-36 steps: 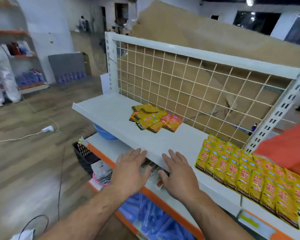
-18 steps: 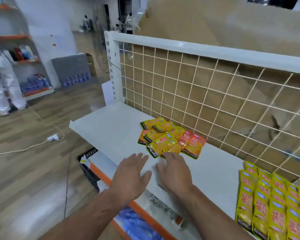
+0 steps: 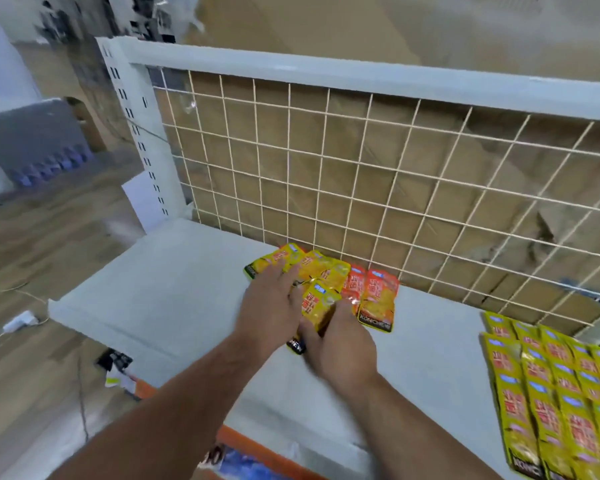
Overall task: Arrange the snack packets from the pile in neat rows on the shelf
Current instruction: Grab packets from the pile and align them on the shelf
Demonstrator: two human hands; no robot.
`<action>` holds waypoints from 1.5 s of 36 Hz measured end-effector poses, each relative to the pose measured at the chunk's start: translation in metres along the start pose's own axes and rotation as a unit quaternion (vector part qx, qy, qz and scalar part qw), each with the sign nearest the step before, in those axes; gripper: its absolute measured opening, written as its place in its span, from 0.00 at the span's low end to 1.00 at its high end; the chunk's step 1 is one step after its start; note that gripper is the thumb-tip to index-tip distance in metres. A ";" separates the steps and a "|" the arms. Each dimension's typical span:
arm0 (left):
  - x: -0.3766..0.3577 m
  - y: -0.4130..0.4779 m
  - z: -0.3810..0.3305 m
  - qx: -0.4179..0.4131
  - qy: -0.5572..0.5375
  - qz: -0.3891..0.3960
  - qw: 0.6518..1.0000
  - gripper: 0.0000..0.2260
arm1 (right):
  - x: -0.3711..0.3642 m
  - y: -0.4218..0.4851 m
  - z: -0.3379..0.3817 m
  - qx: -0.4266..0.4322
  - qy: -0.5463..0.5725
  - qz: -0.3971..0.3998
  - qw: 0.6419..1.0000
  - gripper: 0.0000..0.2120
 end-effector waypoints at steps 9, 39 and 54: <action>-0.019 0.042 0.025 0.036 0.015 0.025 0.999 0.15 | 0.001 0.001 -0.001 -0.047 -0.016 -0.019 0.999 0.30; 0.002 -0.003 0.035 0.154 -0.382 0.139 0.901 0.05 | 0.031 -0.036 -0.004 -0.195 0.456 -0.122 0.860 0.03; -0.048 -0.072 -0.059 0.119 -0.429 0.306 0.842 0.11 | 0.107 -0.099 -0.069 -0.193 0.310 -0.193 0.911 0.14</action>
Point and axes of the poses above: each hand's wrist, its own y-axis towards the middle knuckle, its own x-axis out of the back of the hand, z = x × y, the point moved 9 cm from there along y, towards the middle knuckle, and after that the axes turned 9 degrees about y, right-handed, at the moved point
